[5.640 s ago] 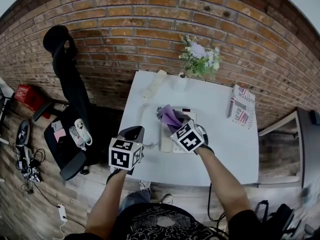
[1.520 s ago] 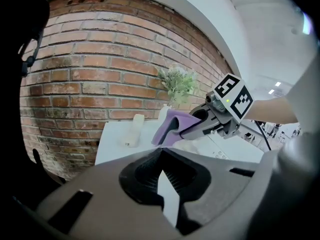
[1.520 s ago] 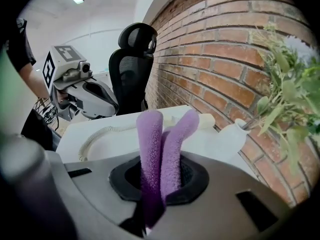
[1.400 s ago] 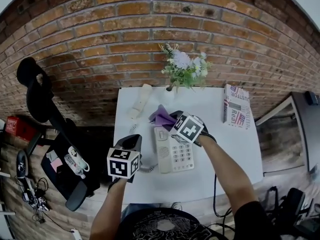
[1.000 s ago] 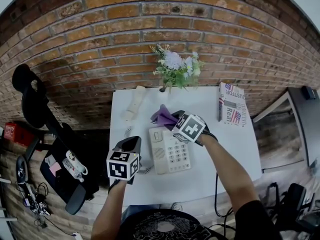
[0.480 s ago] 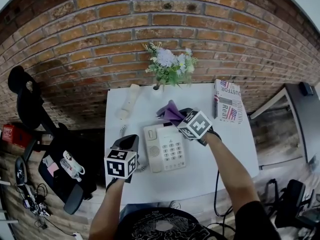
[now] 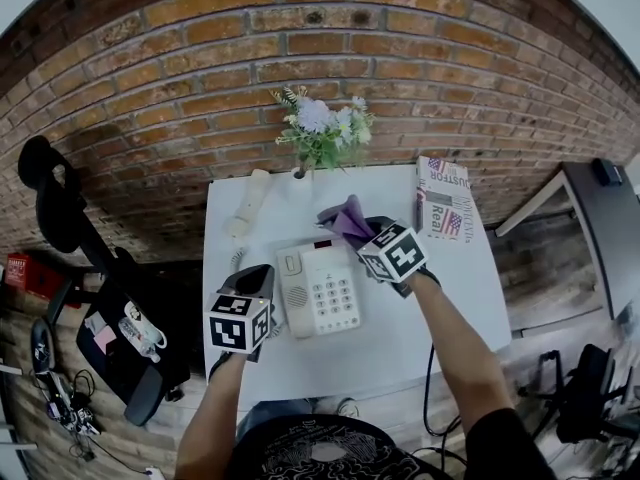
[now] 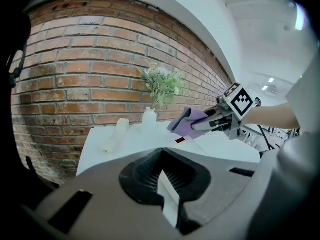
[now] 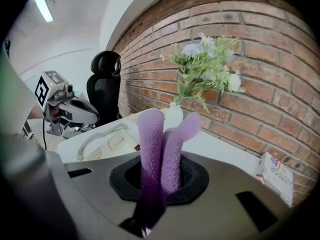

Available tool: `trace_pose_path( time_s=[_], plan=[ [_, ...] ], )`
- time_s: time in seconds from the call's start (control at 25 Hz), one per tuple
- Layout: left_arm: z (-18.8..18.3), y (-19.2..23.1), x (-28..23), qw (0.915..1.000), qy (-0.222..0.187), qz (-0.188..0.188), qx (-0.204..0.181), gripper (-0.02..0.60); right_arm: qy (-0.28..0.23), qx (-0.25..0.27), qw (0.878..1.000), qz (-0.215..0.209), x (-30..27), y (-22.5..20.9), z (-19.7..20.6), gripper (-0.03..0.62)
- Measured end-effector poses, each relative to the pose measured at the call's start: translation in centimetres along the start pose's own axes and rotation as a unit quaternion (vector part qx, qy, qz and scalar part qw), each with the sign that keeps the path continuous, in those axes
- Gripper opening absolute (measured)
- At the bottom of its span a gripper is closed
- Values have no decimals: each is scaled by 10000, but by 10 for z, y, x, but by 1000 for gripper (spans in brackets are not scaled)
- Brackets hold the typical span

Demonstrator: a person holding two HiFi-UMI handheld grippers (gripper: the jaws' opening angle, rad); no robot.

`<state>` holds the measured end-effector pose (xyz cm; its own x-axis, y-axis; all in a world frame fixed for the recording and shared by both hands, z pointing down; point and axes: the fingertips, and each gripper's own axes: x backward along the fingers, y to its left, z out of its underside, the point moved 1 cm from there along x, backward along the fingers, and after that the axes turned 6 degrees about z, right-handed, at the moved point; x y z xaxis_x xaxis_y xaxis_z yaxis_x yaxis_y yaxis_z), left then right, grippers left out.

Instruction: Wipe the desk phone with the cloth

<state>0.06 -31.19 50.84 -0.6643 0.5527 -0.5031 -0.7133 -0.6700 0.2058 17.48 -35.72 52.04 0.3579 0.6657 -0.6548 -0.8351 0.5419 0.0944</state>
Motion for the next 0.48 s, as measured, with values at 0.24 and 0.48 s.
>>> trace_pose_path(
  time_s=[0.24,0.48],
  plan=[
    [-10,-18,14,9998,-166,-105,-100,6,-415,-145,9989,173,41,-1,-5,44],
    [-21,-39,30,9990,-344,-237,-160,6,-823,-187,9961,270,84,10,-11,44]
  ],
)
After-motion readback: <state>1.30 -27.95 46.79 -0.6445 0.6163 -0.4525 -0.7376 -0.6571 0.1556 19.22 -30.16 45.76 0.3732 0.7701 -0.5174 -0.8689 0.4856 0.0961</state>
